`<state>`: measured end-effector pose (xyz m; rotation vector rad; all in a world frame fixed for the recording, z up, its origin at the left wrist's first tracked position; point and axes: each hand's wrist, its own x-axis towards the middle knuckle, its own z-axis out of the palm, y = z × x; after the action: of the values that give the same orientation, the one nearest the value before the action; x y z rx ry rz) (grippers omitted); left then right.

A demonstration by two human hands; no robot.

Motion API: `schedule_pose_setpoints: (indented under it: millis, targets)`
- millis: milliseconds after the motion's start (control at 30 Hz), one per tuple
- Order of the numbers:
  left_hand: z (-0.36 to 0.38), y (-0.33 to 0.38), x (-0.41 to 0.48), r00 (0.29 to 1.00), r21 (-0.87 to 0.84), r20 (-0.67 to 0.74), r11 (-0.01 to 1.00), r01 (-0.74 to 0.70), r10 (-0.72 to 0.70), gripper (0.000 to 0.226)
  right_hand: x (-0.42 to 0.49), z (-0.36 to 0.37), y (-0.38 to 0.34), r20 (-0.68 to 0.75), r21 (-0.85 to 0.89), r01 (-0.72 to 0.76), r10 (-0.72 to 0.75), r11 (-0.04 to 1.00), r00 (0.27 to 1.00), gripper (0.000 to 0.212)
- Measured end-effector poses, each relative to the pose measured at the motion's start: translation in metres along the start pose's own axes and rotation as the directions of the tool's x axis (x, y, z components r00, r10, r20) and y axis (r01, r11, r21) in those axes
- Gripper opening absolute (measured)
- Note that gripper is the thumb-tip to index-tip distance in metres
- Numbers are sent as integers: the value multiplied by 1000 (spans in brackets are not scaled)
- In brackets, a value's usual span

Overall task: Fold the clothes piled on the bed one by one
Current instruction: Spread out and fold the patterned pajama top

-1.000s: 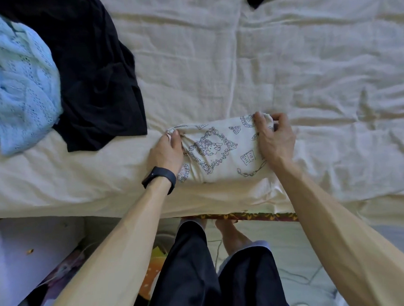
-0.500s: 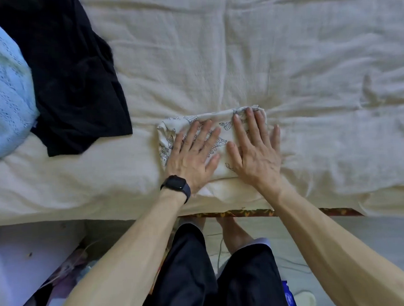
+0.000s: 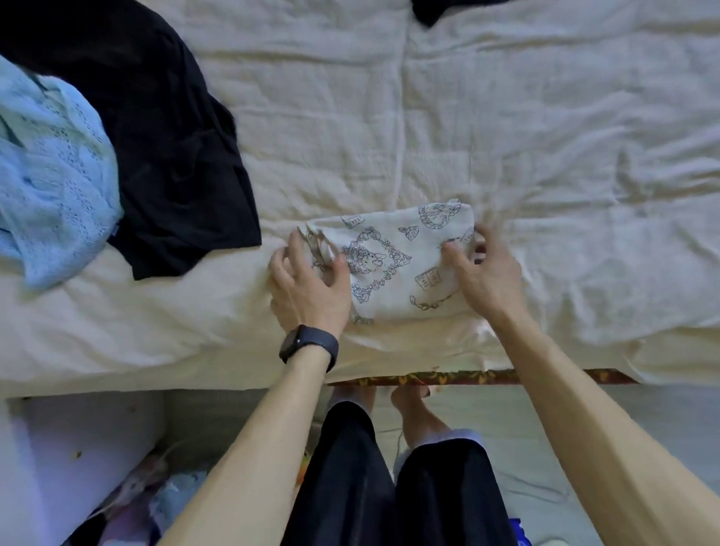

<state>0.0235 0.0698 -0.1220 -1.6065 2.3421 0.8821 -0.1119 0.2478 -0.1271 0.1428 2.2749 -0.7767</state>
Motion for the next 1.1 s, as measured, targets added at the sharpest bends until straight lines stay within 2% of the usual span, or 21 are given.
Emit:
schedule_pose_setpoints:
  millis: [67,100,200,333,500,600,700,867,967,1100]
  targets:
    - [-1,2,-10,971,-260,123,938,230,-205,85,5,-17,0,158,168,-127,101,977,982,57]
    - [-1,2,-10,938,-318,210,888,331,-275,90,9,-22,0,228,201,-177,129,963,965,55]
    - [0,-11,7,874,-338,337,821,460,-351,88,22,-28,-2,340,221,-228,144,948,929,50]
    - [-5,-23,33,846,-388,459,796,464,-270,83,31,-27,0,431,324,-271,114,906,895,43]
    - [-8,-27,33,867,-566,476,704,429,-146,53,25,-29,3,498,382,-287,66,879,865,45]
    - [-12,-19,31,880,-581,458,705,405,-128,49,17,-35,4,469,462,-275,32,843,883,44]
    - [-25,11,19,885,-580,463,737,348,-54,61,-4,-59,14,424,543,-258,5,799,906,50]
    - [-53,109,-39,890,-608,435,774,175,140,52,-60,-155,49,256,705,-146,-56,694,965,46]
    - [-63,182,-96,856,-641,435,764,75,281,51,-104,-234,77,141,776,-40,-111,629,984,40]
    - [-71,282,-195,772,-674,432,736,-67,467,42,-173,-344,119,-90,812,140,-117,566,989,38]
